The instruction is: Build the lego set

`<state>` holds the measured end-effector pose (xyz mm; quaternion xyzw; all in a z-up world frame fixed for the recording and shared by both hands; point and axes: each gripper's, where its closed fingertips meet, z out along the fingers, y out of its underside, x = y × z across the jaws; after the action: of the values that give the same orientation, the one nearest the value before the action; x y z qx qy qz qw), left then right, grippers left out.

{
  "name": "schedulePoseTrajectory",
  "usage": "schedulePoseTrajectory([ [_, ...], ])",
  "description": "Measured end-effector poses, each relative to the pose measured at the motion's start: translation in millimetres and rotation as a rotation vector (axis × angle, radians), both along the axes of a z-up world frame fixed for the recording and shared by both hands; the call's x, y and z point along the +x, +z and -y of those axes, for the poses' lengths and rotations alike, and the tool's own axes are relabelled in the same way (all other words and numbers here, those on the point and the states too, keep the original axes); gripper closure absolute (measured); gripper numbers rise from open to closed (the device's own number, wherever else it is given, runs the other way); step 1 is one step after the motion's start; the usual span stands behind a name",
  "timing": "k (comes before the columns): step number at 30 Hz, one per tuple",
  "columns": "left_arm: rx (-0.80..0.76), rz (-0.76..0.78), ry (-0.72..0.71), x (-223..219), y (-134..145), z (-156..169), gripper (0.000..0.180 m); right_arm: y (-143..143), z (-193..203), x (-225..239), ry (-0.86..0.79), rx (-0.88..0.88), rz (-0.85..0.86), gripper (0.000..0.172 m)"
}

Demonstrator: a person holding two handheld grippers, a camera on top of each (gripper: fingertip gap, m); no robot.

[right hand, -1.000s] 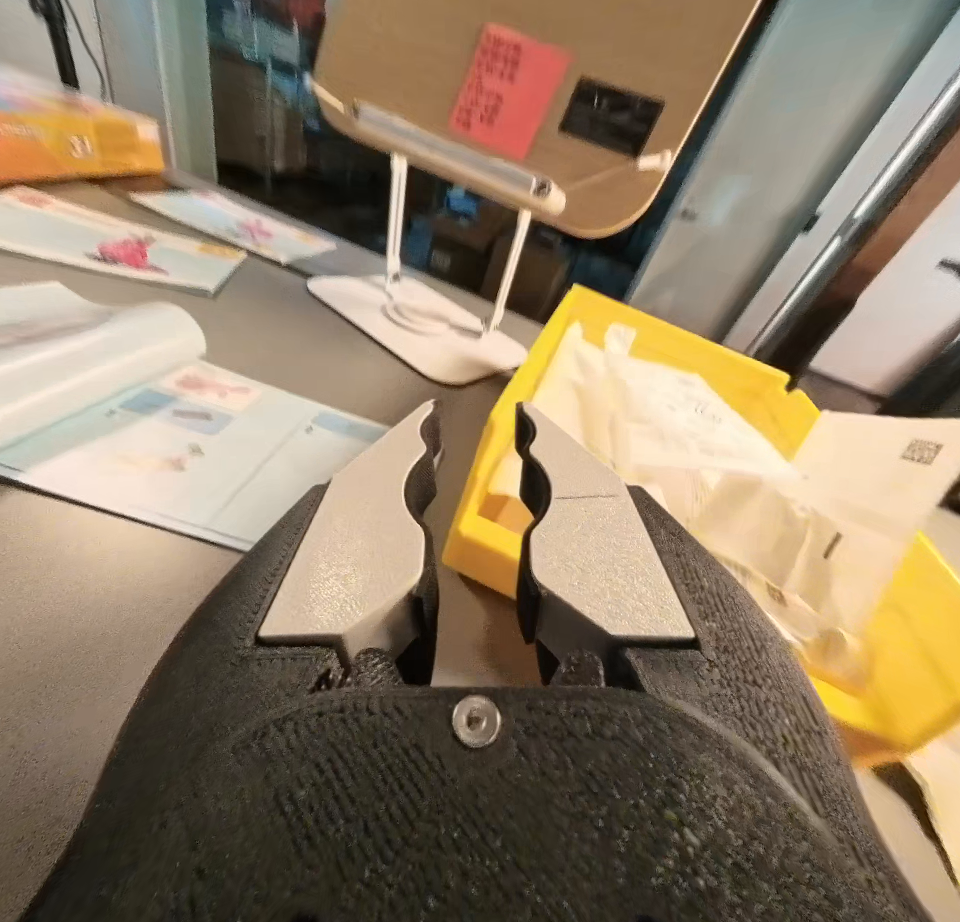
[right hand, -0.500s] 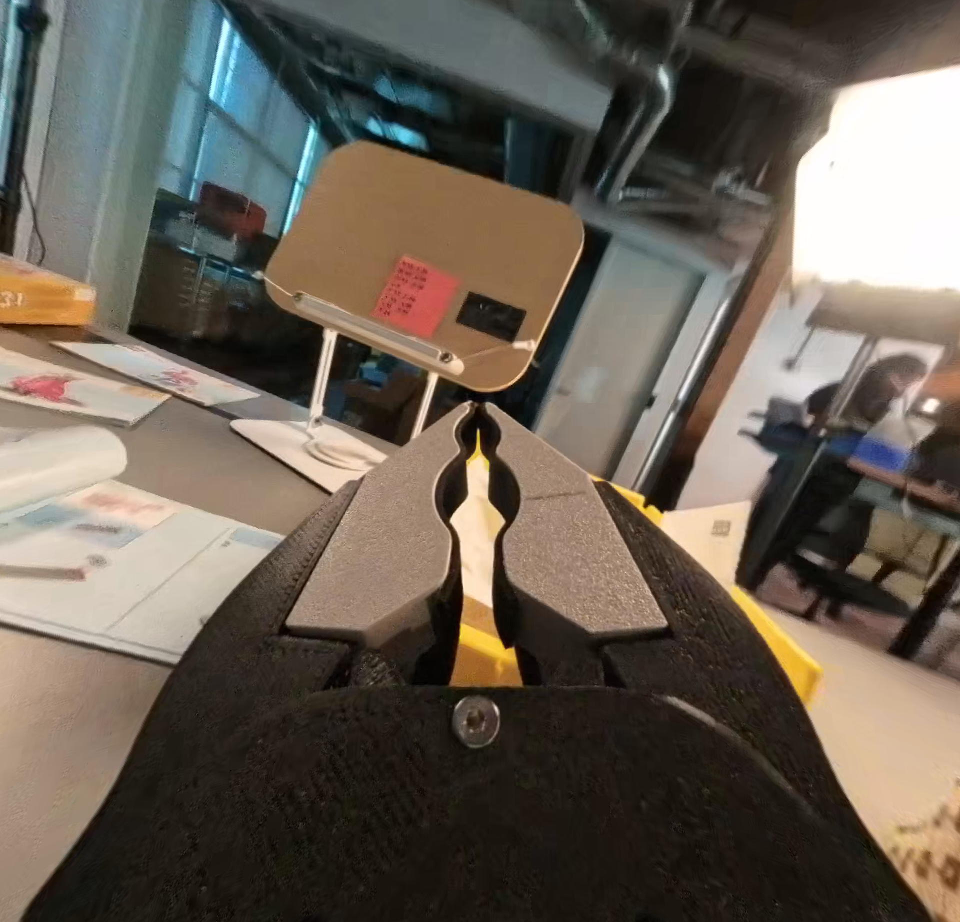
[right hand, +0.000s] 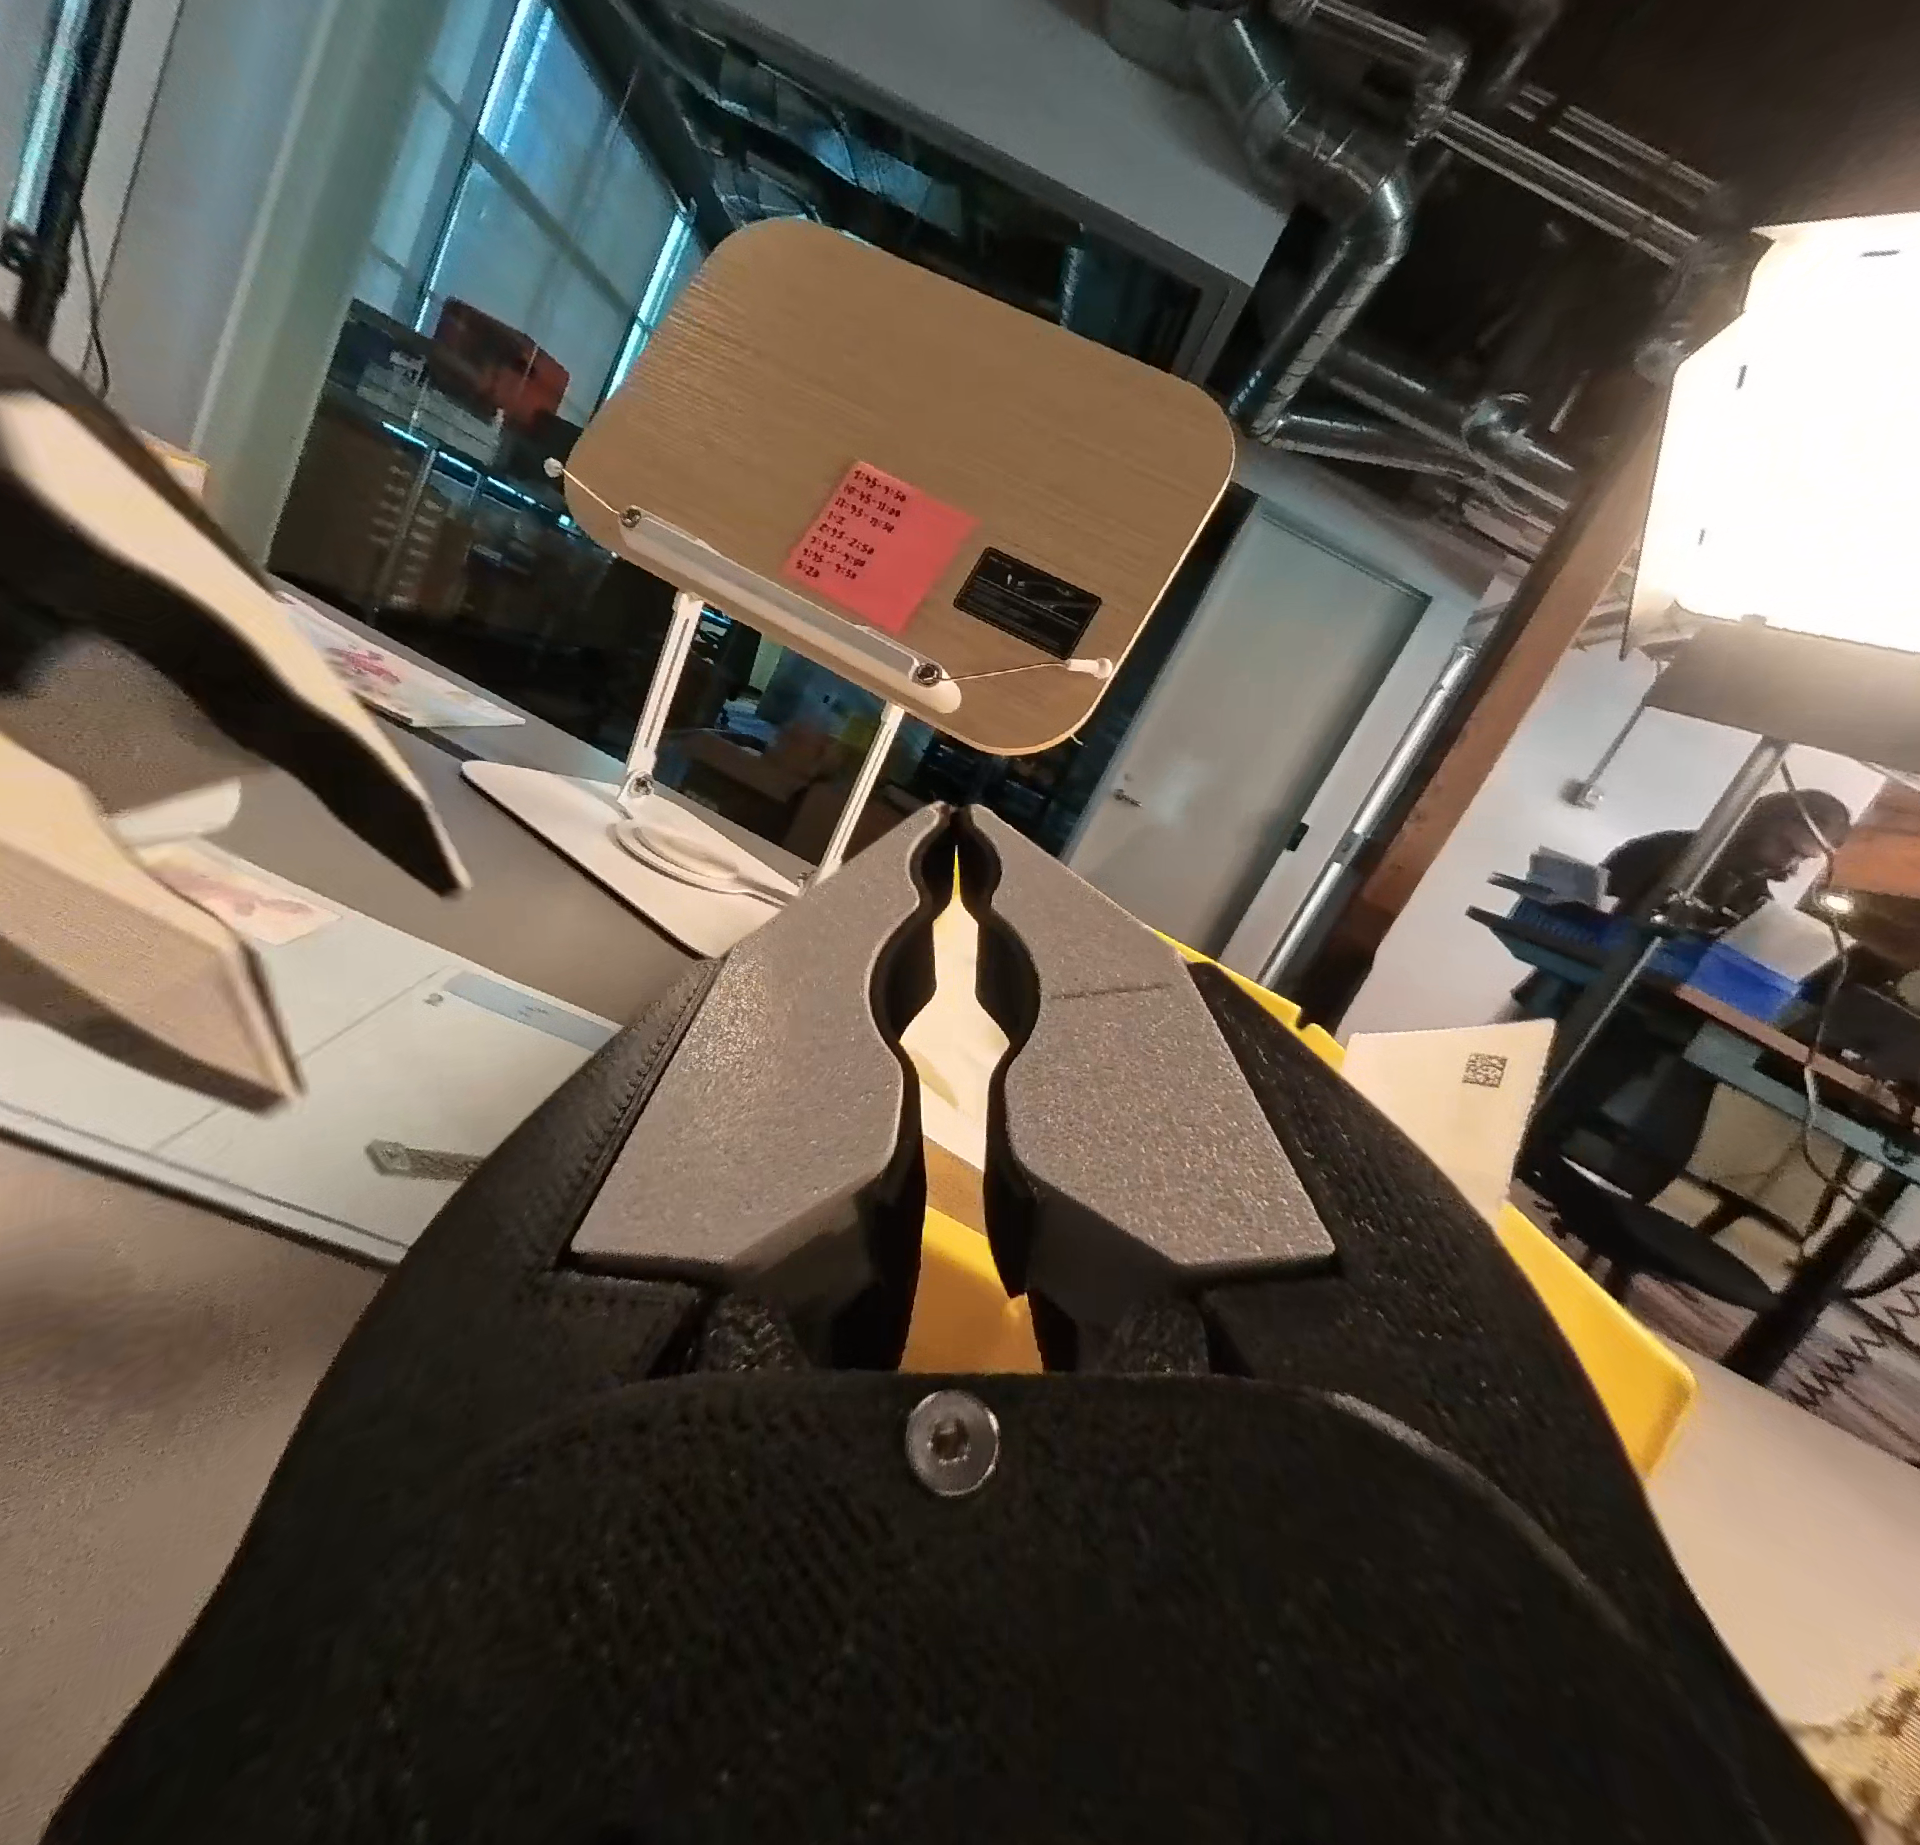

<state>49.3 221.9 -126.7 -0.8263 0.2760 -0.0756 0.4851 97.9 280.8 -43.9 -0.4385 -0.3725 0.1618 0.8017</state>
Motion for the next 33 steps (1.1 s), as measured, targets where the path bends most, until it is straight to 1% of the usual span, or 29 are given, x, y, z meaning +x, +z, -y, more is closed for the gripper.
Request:
schedulePoseTrajectory([
  [2,-0.126,0.030,-0.015,4,-15,-18,0.099,0,0,4,-0.011,0.016,0.011,0.172],
  [4,-0.219,0.056,-0.024,3,-30,-28,0.087,1,-2,9,-0.013,0.006,-0.001,0.172],
  [6,-0.271,-0.009,-0.019,-5,-49,-34,0.078,0,-6,10,-0.019,-0.013,-0.009,0.172],
  [7,-0.272,-0.041,-0.020,-7,-56,-36,0.078,-1,-7,8,-0.026,-0.014,-0.001,0.172],
  [8,-0.269,-0.055,-0.027,-7,-61,-36,0.080,-2,-8,7,-0.028,-0.011,0.008,0.172],
  [10,-0.264,-0.010,-0.049,-3,-62,-36,0.088,-2,-6,4,-0.021,-0.007,0.015,0.172],
  [11,-0.255,-0.009,-0.045,-5,-62,-37,0.095,-2,-6,4,-0.017,-0.007,0.013,0.172],
  [12,-0.243,-0.001,-0.048,-8,-61,-38,0.107,-2,-5,4,-0.011,-0.009,0.012,0.172],
  [14,-0.248,0.069,-0.064,-8,-59,-37,0.108,-2,-5,4,-0.003,-0.014,0.013,0.172],
  [18,-0.292,0.221,-0.088,-8,-50,-35,0.122,-5,-5,0,0.011,-0.022,0.028,0.172],
  [20,-0.307,0.276,-0.089,-9,-48,-36,0.124,-6,-4,-2,0.021,-0.026,0.040,0.172],
  [24,-0.345,0.352,-0.118,-6,-45,-33,0.137,-9,2,-8,0.056,-0.023,0.074,0.172],
  [25,-0.348,0.360,-0.120,-6,-44,-33,0.140,-11,5,-10,0.068,-0.020,0.090,0.172],
  [26,-0.360,0.365,-0.139,-3,-45,-30,0.147,-13,7,-13,0.082,-0.019,0.112,0.172],
  [29,-0.366,0.334,-0.159,1,-47,-27,0.161,-20,8,-16,0.086,-0.020,0.179,0.172],
  [30,-0.369,0.316,-0.160,2,-49,-26,0.164,-23,8,-17,0.092,-0.023,0.201,0.172],
  [33,-0.362,0.297,-0.156,2,-50,-26,0.165,-28,6,-19,0.100,-0.044,0.230,0.172],
])
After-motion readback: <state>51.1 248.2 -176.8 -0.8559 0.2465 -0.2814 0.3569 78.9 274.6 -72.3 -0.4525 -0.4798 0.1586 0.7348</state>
